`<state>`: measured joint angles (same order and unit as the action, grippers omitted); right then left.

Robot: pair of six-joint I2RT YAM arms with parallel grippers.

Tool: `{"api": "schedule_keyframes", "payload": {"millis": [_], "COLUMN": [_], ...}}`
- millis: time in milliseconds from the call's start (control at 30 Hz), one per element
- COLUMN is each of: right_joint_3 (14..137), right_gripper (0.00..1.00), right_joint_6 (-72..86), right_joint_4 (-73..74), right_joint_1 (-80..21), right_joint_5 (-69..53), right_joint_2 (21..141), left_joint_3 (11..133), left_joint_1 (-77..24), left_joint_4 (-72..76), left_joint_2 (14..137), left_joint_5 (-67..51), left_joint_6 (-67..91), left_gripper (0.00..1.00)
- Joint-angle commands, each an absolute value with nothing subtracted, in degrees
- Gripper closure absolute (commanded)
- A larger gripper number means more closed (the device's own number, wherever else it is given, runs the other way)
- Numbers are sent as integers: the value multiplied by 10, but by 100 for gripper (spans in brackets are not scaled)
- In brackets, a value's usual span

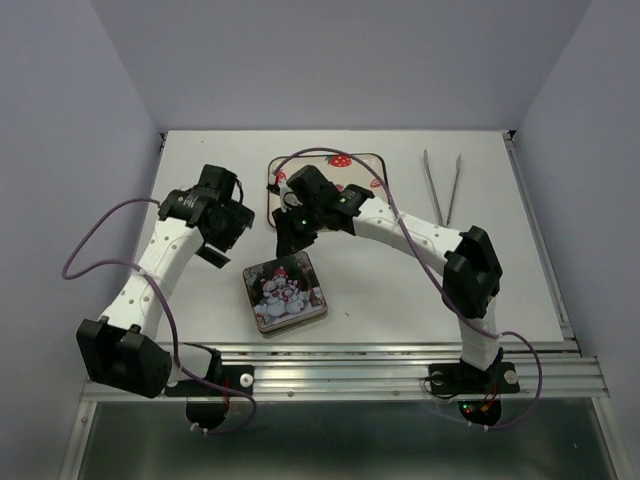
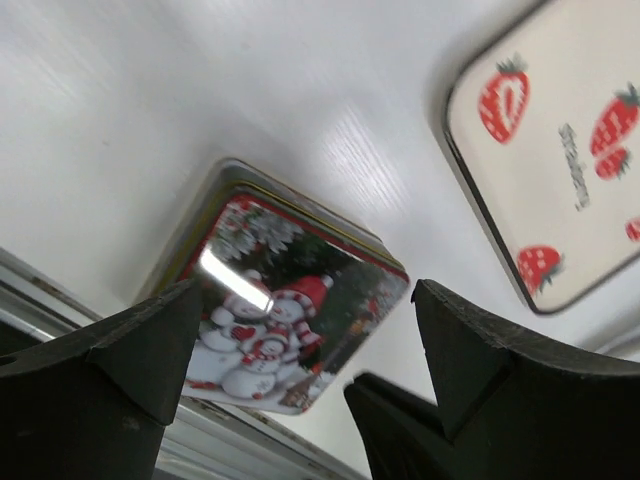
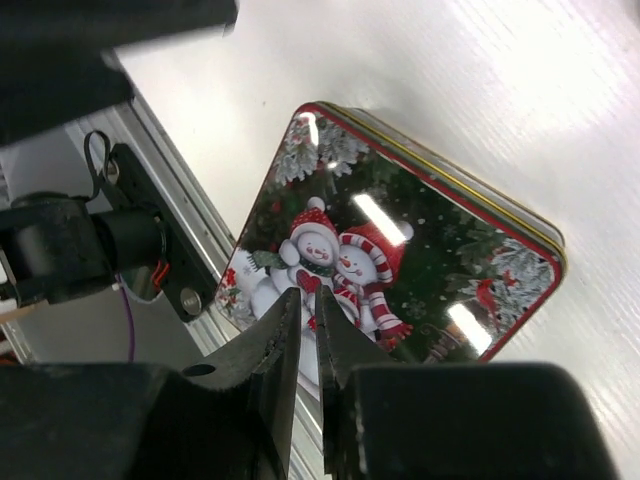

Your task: Pack the cookies

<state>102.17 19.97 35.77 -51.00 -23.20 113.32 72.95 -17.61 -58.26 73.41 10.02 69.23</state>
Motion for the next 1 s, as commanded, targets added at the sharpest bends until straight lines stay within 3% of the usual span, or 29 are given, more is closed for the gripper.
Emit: {"api": "schedule_keyframes", "payload": {"millis": [0, 233, 633, 967], "right_joint_3": [1027, 1030, 973, 932], "right_gripper": [84, 87, 92, 94], "right_joint_6": [157, 131, 117, 123], "right_joint_4": [366, 371, 336, 355], "right_joint_1": [-542, -581, -627, -635], "right_joint_5": [-263, -283, -329, -243], "right_joint_2": [1109, 1123, 1179, 1237], "left_joint_3": [683, 674, 602, 557], "left_joint_1": [-94, -31, -15, -15], "left_joint_4": [-632, -577, -526, -494], "left_joint_2": [730, 724, 700, 674], "left_joint_5": [135, 156, 151, 152], "left_joint_6": [666, 610, 586, 586], "left_gripper": [1, 1, 1, 1]}}
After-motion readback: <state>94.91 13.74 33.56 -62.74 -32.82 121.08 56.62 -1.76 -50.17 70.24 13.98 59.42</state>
